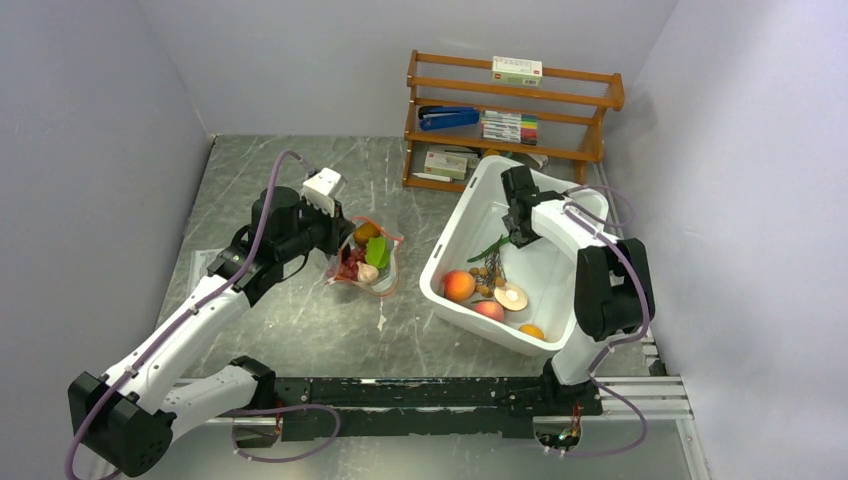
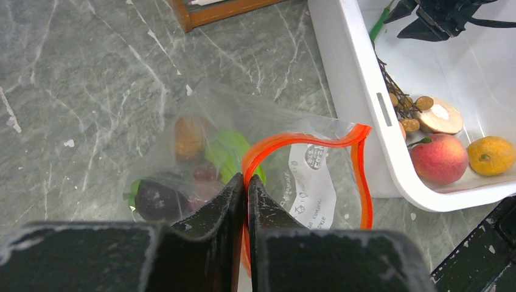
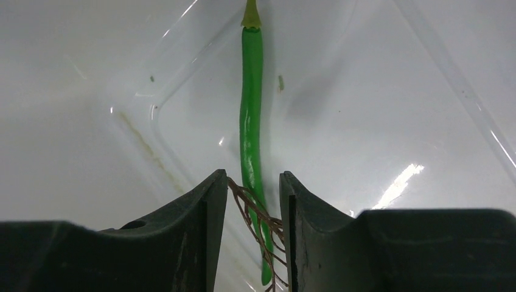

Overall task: Place the food in the zip-top bag and seal the zipper
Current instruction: Pick up the fake vegetable from the bin.

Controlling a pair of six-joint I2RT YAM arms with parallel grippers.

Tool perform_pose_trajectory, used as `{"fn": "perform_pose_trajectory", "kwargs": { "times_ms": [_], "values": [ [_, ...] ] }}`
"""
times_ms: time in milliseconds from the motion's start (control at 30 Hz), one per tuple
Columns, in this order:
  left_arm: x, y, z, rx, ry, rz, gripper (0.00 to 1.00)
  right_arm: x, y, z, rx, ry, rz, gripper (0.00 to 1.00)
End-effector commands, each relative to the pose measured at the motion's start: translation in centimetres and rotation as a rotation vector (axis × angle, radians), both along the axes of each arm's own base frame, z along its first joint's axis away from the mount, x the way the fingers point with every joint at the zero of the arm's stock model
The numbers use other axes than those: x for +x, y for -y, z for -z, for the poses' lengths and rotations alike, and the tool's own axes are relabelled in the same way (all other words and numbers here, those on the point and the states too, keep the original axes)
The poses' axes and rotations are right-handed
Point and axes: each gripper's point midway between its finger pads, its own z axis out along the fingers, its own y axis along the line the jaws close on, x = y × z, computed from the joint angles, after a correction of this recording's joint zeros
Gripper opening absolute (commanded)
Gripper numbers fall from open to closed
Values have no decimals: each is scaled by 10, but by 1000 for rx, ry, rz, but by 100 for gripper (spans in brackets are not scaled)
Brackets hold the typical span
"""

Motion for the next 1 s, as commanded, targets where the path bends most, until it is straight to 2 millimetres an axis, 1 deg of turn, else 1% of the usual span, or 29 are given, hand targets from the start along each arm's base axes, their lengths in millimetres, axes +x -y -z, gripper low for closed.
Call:
{"fn": "perform_pose_trajectory", "kwargs": {
  "times_ms": [0, 200, 333, 467, 733, 800, 900, 967],
  "values": [
    [1, 0, -11, -15, 42, 7, 7, 1, 3, 9, 31, -22, 93, 38],
    [1, 0, -11, -19, 44, 10, 7, 9, 1, 14, 42, -12, 96, 37],
    [1, 0, -9, -16, 39, 8, 7, 12, 6, 16, 16, -35, 114, 37],
    [1, 1, -8, -13, 34, 11, 7, 13, 9, 22, 8, -68, 144, 36],
    [1, 0, -8, -13, 34, 8, 7, 18, 10, 37, 4, -113, 168, 36],
    [2, 0, -8, -14, 35, 8, 7, 17, 10, 41, 2, -128, 168, 37],
    [1, 1, -9, -14, 36, 11, 7, 11, 14, 48, -22, -170, 194, 37],
    [1, 0, -9, -11, 36, 6, 7, 10, 15, 53, -30, -186, 200, 35]
  ]
}}
